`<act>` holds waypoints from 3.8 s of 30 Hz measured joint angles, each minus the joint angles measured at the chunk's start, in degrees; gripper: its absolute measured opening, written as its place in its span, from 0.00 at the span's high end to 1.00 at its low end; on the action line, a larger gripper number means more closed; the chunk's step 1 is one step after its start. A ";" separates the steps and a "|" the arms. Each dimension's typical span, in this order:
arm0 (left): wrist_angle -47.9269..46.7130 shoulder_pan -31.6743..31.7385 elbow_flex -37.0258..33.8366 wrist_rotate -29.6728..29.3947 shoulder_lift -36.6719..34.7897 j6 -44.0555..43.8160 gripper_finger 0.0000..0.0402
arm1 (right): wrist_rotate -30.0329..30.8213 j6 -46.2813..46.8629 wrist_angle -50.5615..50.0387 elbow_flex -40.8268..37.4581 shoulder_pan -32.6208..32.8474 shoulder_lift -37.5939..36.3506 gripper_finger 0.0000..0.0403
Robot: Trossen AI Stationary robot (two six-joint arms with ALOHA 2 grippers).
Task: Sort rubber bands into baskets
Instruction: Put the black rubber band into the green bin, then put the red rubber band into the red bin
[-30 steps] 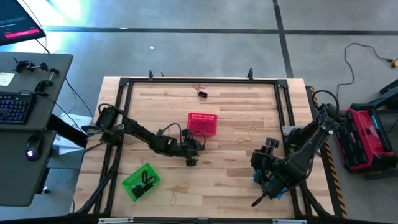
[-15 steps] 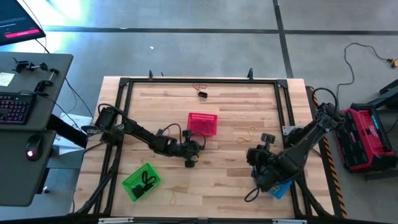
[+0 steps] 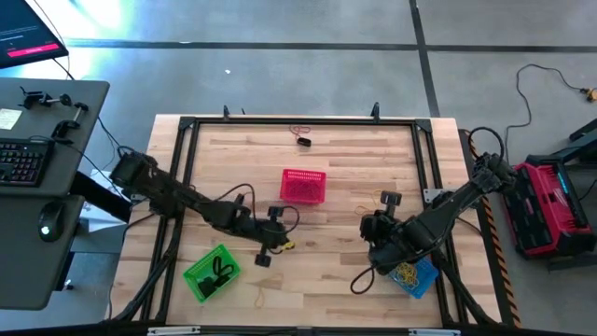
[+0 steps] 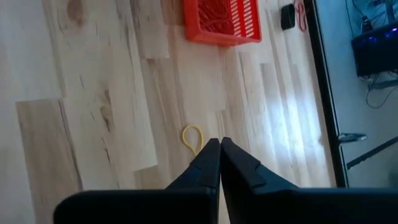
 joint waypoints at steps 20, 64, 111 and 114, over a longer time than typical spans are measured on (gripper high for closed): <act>-31.79 -11.26 0.17 12.51 -19.05 -14.63 1.00 | 5.12 -15.93 8.18 0.00 -9.99 0.02 1.00; -36.32 -25.04 -6.01 10.11 -18.32 -44.65 0.83 | -17.58 -37.42 76.42 -32.83 -23.69 -1.11 1.00; -33.69 42.27 14.20 10.14 -9.60 6.42 1.00 | -14.83 -33.99 77.80 -32.81 -21.46 -1.14 1.00; -33.83 45.20 18.38 11.48 -4.36 9.54 1.00 | -14.81 -33.77 77.77 -32.81 -21.12 -1.14 1.00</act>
